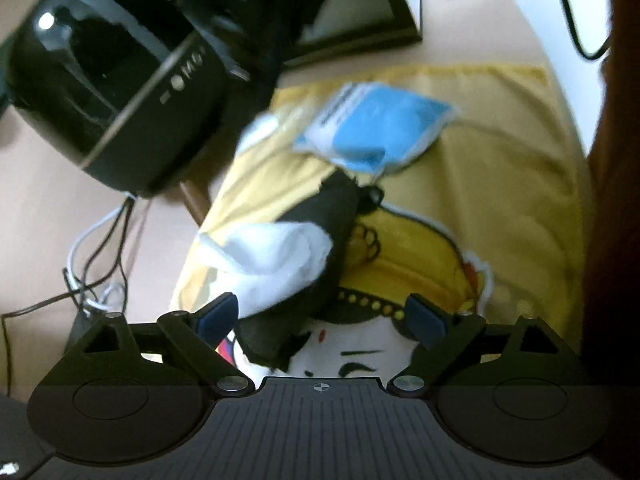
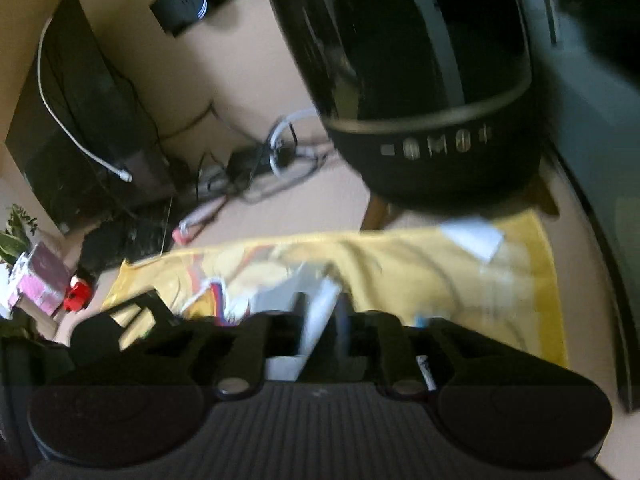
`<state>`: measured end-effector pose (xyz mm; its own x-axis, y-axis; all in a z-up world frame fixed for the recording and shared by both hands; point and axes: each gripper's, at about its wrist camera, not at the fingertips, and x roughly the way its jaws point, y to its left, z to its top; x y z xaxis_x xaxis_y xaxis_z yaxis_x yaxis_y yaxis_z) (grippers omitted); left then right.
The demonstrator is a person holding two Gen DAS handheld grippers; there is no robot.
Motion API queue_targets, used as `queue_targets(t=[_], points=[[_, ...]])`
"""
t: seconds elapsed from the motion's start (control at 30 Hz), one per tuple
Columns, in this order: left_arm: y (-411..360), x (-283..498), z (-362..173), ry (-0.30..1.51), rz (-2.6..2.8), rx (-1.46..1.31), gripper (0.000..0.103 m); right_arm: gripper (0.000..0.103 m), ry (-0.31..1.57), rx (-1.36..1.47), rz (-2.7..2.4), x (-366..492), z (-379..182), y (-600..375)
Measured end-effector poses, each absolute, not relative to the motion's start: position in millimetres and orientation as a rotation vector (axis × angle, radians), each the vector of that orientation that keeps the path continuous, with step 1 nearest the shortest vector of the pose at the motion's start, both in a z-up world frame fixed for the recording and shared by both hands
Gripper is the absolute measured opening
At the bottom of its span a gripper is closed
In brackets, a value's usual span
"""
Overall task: Organize soft objects
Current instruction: 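Wipe the black pad with the white cloth in the right tool while the left tool holds it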
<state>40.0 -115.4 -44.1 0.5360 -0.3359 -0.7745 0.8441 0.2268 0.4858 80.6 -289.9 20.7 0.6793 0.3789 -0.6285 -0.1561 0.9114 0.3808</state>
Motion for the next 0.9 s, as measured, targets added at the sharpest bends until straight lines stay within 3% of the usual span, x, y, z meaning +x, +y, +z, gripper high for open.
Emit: queue_targets(t=[0.03, 0.17, 0.3, 0.37, 0.43, 0.9], points=[[-116.5, 42.4, -44.0, 0.597, -0.872, 1.043, 0.094, 0.075, 0.764, 0.295, 0.299, 83.2, 18.3, -284.9], [-111.1, 44.3, -31.2, 0.612, -0.858, 1.0, 0.095, 0.073, 0.847, 0.282, 0.358, 98.6, -11.1, -256.8], [-98.2, 40.9, -23.4, 0.633, -0.818, 0.949, 0.097, 0.069, 0.899, 0.09, 0.383, 112.8, -35.6, -209.7], [-93.0, 39.4, -23.6, 0.642, -0.792, 0.937, 0.097, 0.058, 0.897, -0.034, 0.404, 116.0, -42.6, -187.3], [-88.7, 38.0, -24.6, 0.644, -0.774, 0.935, 0.098, 0.011, 0.863, -0.156, 0.413, 114.1, -45.0, -169.4], [-132.7, 57.9, -48.9, 0.573, -0.892, 1.098, 0.102, 0.014, 0.792, 0.325, 0.219, 113.6, 2.9, -286.9]])
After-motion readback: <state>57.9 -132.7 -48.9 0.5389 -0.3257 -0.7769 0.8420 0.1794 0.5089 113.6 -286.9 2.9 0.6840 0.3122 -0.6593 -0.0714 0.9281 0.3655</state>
